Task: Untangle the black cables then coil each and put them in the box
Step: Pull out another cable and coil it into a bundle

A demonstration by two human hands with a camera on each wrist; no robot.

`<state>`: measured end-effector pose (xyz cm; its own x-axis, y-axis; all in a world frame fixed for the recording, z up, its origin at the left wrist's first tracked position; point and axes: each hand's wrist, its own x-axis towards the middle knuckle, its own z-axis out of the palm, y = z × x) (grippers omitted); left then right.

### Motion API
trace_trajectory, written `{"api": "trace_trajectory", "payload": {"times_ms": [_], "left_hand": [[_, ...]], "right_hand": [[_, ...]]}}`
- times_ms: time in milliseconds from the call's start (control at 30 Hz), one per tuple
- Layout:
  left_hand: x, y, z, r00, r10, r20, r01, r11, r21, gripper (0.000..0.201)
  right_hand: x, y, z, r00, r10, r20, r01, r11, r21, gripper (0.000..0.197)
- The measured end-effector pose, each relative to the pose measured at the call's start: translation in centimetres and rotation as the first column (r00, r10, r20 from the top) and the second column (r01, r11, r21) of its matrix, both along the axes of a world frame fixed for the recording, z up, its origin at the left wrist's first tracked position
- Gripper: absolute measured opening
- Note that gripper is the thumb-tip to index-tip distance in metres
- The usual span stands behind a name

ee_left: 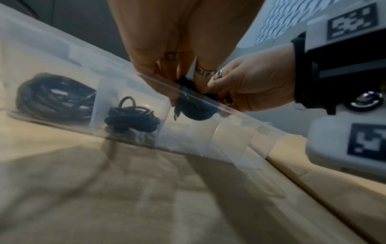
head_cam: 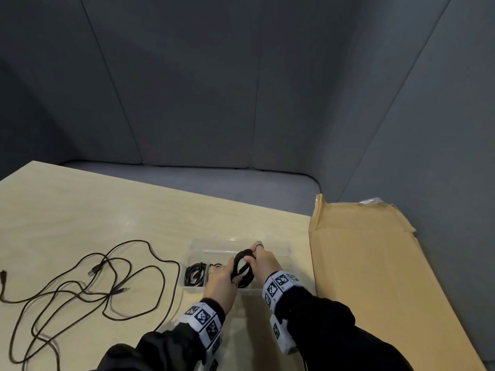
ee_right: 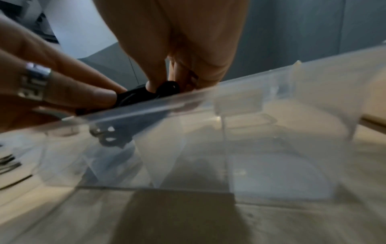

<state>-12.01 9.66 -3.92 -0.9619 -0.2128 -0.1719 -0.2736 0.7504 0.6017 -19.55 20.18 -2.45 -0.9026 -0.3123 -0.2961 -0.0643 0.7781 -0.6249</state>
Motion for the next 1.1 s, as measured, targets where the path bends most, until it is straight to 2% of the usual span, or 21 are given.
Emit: {"api": "trace_trajectory", "payload": {"times_ms": [67,167,267,367,433,567,667,767,833,933,1000,1100], "left_hand": [[0.1,-0.1,-0.1,0.998,-0.045,0.052,0.05,0.995,-0.09,0.052],[0.4,-0.3,-0.2,0.997,-0.065,0.035,0.067,0.996,-0.05,0.063],[0.8,-0.6,-0.3,0.997,-0.073,-0.041,0.073,0.997,0.016,0.055],[0.5,-1.4,-0.1,0.993,-0.114,-0.043,0.113,0.993,-0.023,0.054],[0.1,-2.2,0.0,0.988,-0.155,-0.025,0.152,0.984,-0.088,0.057],[-0.1,-2.8,0.3,0.978,-0.207,-0.007,0.205,0.972,-0.118,0.052],[-0.2,-2.9,0.3,0.977,-0.207,-0.057,0.203,0.976,-0.072,0.047],[-0.1,-2.8,0.3,0.981,-0.167,-0.097,0.171,0.985,0.027,0.04],[-0.1,-2.8,0.2,0.977,-0.187,-0.105,0.189,0.982,0.013,0.04],[-0.1,-2.6,0.3,0.979,-0.169,-0.113,0.176,0.983,0.053,0.041],[-0.1,-2.5,0.4,0.982,-0.159,-0.106,0.166,0.984,0.06,0.045],[-0.2,-2.6,0.5,0.984,-0.173,-0.054,0.172,0.985,-0.011,0.051]], "right_hand": [[0.5,0.0,0.0,0.999,-0.009,-0.032,0.009,1.0,0.003,0.018],[0.8,-0.3,0.1,0.995,0.068,-0.068,-0.064,0.996,0.07,0.016],[0.9,-0.4,0.3,0.98,0.181,-0.088,-0.162,0.969,0.189,0.029],[1.1,-0.6,0.5,0.971,0.214,-0.103,-0.18,0.947,0.267,0.033],[1.1,-0.5,0.4,0.972,0.215,-0.091,-0.183,0.945,0.273,0.032],[1.8,0.2,-0.4,0.953,0.284,-0.105,-0.249,0.933,0.262,0.03],[2.5,0.6,-1.1,0.976,0.206,-0.075,-0.188,0.962,0.197,0.036],[2.8,0.2,-1.6,0.967,0.215,-0.14,-0.185,0.963,0.197,0.037],[2.7,-0.1,-1.9,0.964,0.158,-0.214,-0.135,0.984,0.12,0.035],[2.5,0.0,-1.9,0.978,-0.047,-0.202,0.044,0.999,-0.022,0.026],[2.1,-0.2,-2.1,0.983,-0.035,-0.183,0.034,0.999,-0.011,0.025],[2.0,-0.4,-1.6,0.987,-0.022,-0.162,0.024,1.0,0.008,0.028]]}}
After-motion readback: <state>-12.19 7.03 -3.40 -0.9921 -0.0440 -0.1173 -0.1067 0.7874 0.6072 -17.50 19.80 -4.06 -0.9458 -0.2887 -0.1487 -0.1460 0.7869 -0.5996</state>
